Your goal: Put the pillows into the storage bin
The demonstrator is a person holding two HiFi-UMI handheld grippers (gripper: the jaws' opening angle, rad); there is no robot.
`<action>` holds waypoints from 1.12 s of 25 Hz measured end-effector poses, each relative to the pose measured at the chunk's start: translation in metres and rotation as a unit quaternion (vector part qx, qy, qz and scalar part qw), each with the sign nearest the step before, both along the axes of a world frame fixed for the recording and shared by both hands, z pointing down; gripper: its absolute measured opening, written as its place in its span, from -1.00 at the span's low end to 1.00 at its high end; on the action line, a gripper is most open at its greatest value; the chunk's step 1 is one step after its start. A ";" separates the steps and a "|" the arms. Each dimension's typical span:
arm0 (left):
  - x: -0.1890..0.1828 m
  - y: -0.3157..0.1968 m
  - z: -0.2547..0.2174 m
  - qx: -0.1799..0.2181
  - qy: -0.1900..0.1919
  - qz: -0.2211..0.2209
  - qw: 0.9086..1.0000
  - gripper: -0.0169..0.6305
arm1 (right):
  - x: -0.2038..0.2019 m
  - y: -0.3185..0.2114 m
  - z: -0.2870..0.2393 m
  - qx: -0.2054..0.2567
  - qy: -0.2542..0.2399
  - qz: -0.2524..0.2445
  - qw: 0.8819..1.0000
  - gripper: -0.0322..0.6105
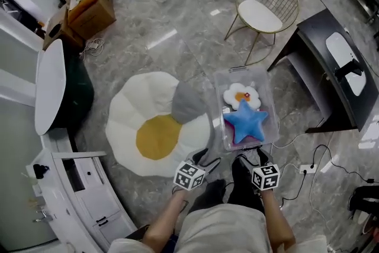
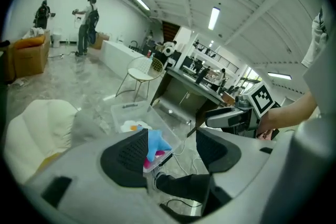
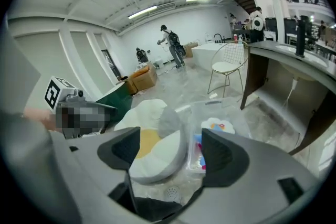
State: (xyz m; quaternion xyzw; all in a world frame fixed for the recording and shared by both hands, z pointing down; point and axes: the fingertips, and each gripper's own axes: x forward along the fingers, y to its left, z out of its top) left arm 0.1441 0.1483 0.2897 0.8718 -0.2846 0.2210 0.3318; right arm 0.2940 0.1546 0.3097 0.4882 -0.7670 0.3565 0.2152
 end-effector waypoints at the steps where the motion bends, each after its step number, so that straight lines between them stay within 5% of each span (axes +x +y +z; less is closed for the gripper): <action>1: -0.011 0.005 -0.005 -0.001 -0.001 -0.012 1.000 -0.09 | -0.008 0.002 -0.007 0.005 -0.002 -0.002 1.000 0.22; 5: -0.059 0.023 -0.028 -0.007 0.002 -0.076 0.997 -0.09 | -0.043 0.014 -0.032 0.021 -0.014 -0.010 1.000 0.22; 10: -0.073 0.027 -0.062 0.007 0.018 -0.128 0.992 -0.09 | -0.050 0.021 -0.066 0.047 -0.019 0.001 0.999 0.22; 28: -0.076 0.071 -0.085 0.036 0.003 -0.164 0.986 -0.09 | -0.059 0.061 -0.078 0.084 -0.004 -0.006 0.996 0.19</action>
